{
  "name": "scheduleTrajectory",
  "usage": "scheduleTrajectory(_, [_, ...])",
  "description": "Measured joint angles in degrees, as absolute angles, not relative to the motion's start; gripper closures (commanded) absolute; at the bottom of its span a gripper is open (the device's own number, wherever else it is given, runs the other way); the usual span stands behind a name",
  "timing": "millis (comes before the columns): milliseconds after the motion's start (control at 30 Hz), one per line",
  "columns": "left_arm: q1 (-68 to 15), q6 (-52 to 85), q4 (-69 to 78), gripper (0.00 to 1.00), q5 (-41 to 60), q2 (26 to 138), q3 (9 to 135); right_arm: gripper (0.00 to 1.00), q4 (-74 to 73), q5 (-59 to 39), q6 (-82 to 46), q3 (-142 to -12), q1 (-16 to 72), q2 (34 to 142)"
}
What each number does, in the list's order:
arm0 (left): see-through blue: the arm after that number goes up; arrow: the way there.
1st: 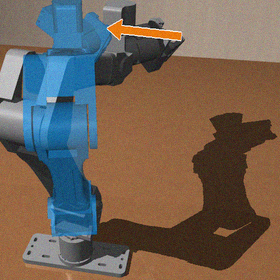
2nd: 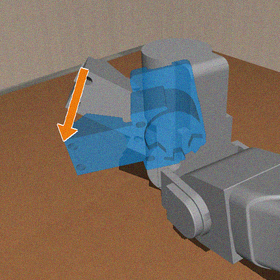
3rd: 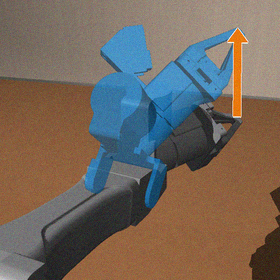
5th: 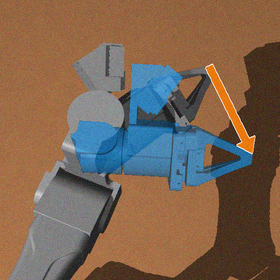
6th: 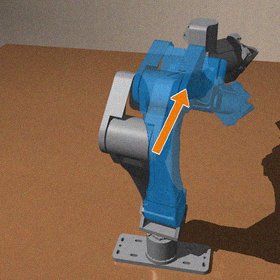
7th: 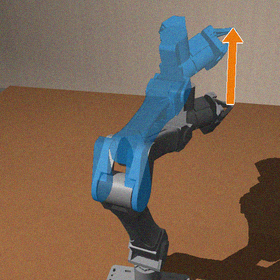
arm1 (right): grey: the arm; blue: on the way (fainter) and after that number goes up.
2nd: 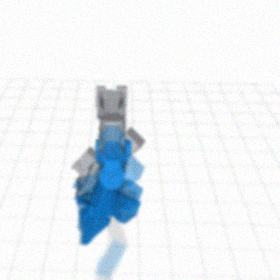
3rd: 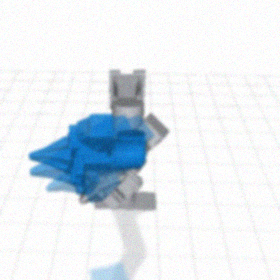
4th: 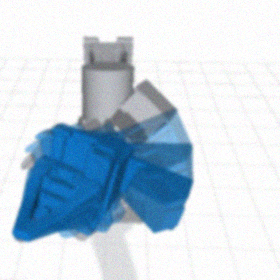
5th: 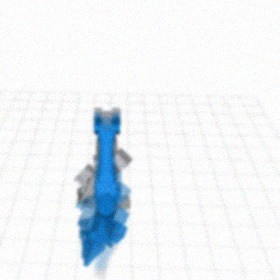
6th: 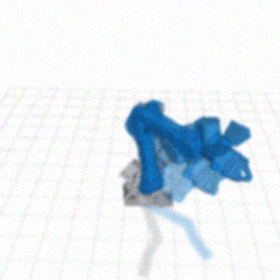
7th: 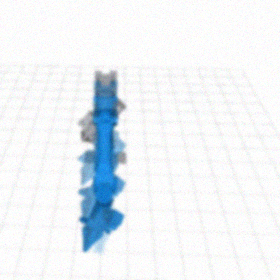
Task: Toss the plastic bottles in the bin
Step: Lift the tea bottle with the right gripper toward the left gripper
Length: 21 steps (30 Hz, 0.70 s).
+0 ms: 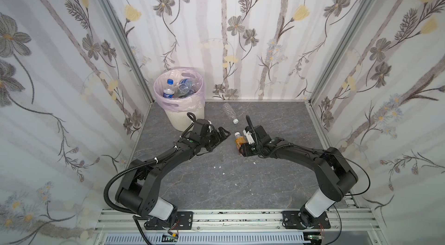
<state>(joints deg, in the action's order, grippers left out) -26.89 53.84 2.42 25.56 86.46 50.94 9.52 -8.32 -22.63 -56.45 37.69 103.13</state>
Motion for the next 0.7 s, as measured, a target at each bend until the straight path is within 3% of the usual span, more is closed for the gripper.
scheduleTrajectory(700, [-26.09,59.86,13.72,0.13,28.82,89.10,49.15,0.48,5.28,-14.52,-26.96,-59.09,42.85,99.90])
